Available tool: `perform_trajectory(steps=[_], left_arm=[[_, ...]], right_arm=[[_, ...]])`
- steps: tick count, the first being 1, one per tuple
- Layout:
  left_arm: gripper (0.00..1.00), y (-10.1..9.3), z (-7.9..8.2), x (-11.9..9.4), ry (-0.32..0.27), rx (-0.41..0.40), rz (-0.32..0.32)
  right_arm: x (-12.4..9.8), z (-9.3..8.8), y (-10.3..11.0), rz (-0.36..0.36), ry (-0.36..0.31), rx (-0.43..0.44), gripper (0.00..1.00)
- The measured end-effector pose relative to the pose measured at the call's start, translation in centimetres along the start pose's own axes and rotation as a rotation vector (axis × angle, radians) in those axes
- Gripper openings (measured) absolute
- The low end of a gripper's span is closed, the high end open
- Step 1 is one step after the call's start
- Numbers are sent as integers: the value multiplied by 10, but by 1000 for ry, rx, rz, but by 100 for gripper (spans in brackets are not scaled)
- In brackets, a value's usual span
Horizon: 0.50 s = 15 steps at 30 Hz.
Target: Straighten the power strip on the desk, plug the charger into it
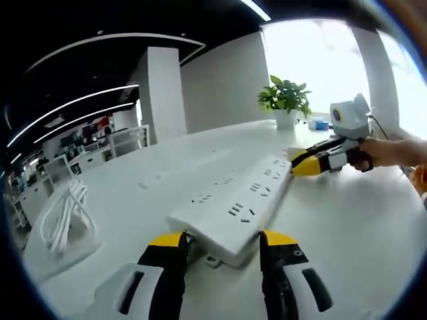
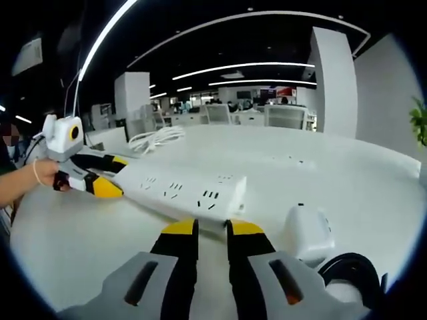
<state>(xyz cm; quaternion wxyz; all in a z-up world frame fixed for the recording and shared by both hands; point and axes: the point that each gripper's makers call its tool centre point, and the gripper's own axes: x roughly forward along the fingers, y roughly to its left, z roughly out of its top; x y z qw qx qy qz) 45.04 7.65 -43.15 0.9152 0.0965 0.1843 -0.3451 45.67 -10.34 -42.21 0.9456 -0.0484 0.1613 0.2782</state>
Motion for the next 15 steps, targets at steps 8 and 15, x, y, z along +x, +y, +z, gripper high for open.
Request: perform_trajectory(steps=[8,15], left_arm=[[44,2,2,4,3,14,-19],[44,4,3,8,-4,26,-39]], right_arm=[[1,0,-3,-18,-1,0,15],[-1,0,-2,-33,-8,-2,16]])
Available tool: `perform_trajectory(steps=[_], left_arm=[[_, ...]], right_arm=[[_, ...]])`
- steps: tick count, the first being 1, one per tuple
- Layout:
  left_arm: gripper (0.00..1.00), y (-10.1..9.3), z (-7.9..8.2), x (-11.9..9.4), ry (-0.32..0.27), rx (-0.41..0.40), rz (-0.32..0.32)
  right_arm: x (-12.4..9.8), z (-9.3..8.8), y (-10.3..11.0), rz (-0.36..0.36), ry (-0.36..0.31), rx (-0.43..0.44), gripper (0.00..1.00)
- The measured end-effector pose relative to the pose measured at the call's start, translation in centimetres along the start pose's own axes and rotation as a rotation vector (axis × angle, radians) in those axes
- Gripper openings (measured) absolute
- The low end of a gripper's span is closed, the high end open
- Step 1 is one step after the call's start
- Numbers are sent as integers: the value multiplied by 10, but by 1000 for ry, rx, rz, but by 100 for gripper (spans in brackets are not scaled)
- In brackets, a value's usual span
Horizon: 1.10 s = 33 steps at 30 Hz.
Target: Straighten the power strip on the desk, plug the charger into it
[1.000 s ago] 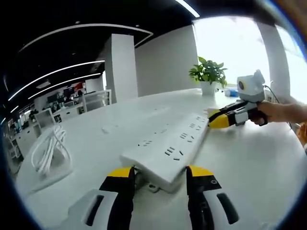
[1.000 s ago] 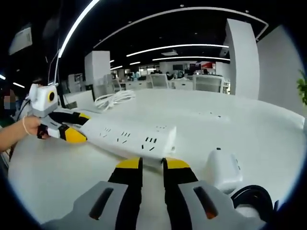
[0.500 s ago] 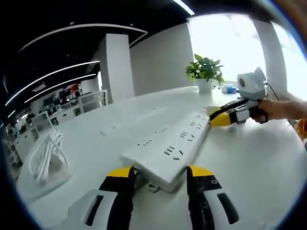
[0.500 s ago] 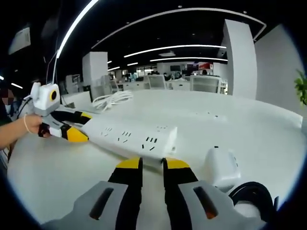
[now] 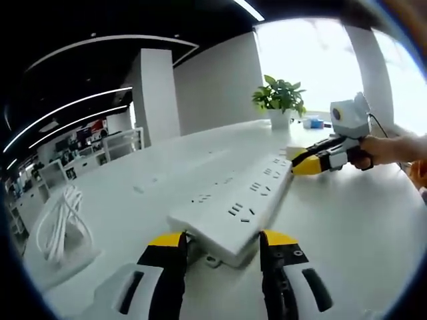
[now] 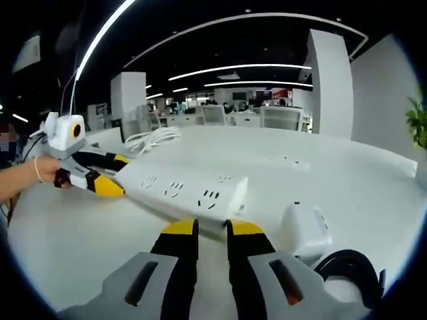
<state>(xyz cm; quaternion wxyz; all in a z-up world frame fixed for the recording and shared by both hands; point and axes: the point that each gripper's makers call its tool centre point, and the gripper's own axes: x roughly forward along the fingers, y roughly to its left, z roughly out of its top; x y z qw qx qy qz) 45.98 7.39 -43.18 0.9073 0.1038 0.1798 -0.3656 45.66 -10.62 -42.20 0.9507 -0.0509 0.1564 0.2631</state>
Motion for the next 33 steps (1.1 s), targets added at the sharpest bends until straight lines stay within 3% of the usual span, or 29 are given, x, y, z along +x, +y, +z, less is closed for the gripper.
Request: perform_trajectory(steps=[33], left_arm=[[45,1,1,5,-14,17,-20]], right_arm=[[-1,-1,0,-2,-3,5,17]])
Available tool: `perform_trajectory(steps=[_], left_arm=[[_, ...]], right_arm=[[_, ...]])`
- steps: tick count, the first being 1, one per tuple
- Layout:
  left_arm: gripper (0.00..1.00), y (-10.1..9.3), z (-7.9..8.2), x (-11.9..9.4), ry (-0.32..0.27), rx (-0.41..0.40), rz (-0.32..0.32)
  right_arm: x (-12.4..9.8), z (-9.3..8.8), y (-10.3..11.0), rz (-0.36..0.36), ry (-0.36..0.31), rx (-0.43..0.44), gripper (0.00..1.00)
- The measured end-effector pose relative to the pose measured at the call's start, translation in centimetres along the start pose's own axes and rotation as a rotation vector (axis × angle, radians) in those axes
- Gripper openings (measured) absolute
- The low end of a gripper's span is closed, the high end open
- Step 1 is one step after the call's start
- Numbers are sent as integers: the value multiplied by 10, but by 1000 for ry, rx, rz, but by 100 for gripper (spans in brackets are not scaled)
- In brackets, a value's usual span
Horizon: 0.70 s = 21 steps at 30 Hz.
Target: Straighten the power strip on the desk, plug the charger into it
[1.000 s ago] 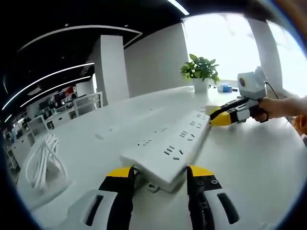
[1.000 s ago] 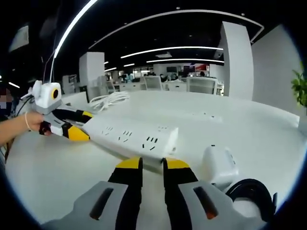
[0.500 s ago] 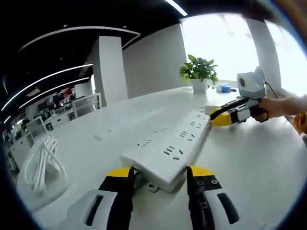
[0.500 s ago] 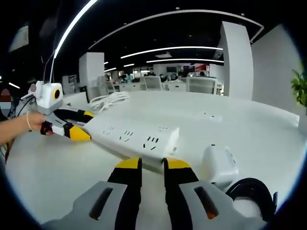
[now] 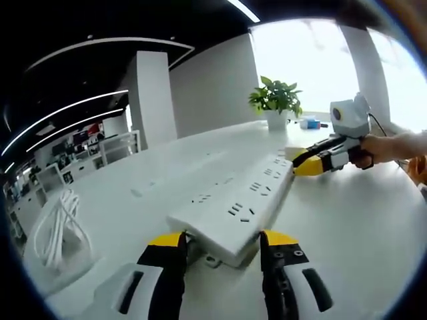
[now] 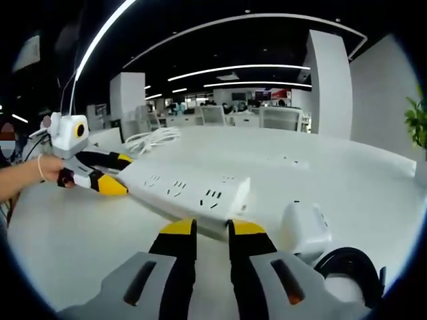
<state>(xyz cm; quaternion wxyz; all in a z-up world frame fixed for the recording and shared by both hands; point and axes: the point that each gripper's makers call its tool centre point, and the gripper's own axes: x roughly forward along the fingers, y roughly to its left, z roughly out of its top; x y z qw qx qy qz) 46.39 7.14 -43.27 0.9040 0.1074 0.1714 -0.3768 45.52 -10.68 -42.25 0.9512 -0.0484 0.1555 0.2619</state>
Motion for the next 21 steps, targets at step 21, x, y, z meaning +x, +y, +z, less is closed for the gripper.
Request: perform_trajectory(steps=[21], left_arm=[[45,-1,0,-1,-11,-7,9]], right_arm=[[0,0,1,15,-12,-19,19]])
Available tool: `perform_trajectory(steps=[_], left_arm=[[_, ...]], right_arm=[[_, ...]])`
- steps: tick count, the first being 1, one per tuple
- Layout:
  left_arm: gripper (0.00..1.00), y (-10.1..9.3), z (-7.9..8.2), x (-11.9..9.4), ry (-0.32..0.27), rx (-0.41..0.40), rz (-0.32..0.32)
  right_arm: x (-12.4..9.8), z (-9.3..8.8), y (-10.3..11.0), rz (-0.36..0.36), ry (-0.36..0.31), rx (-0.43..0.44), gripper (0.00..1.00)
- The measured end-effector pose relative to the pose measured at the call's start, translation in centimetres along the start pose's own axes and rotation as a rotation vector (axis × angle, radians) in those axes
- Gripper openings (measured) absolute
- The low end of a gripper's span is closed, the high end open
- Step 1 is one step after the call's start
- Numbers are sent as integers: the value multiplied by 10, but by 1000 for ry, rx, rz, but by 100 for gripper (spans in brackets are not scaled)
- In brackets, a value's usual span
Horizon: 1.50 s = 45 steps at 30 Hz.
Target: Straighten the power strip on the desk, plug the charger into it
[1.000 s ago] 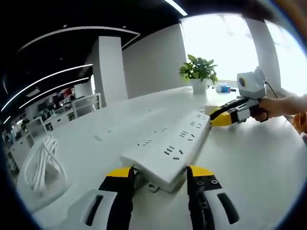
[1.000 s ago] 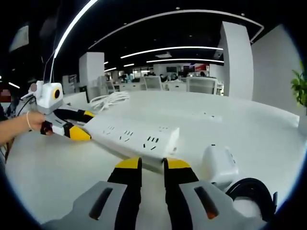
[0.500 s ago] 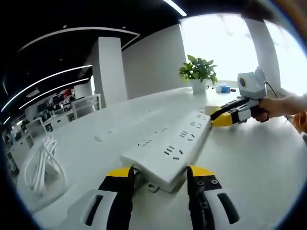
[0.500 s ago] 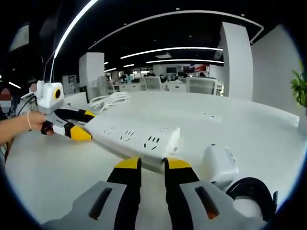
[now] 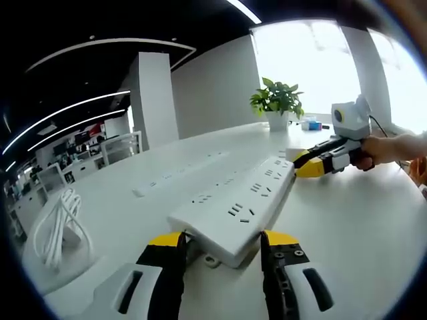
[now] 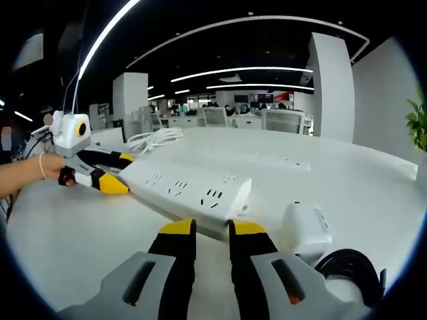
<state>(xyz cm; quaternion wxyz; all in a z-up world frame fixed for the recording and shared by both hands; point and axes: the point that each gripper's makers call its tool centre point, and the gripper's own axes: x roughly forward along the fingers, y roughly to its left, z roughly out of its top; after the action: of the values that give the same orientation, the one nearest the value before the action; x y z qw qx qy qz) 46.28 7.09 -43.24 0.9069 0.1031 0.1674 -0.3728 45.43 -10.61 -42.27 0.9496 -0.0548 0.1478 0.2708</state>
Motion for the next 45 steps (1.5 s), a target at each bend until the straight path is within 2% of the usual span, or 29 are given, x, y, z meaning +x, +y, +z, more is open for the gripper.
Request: perform_trajectory(steps=[7,11,15,24,30,45], left_arm=[[47,0,1,1,-5,-16,11],[48,1,4,1,-25,-82,9],[49,2,4,1,-25,-83,15],[50,3,7,-2,-37,-78,40],[54,-3,11,-4,-53,-78,35],[64,-18,16,-10,-83,-79,21]], right_arm=[[-1,-1,2,13,2,-12,21],[-1,-1,4,20,4,-30,23],[0,1,6,23,-3,-39,27],[0,6,6,17,-24,-46,30],[1,5,5,14,-21,-44,34],[2,14,15,23,-63,-71,45]])
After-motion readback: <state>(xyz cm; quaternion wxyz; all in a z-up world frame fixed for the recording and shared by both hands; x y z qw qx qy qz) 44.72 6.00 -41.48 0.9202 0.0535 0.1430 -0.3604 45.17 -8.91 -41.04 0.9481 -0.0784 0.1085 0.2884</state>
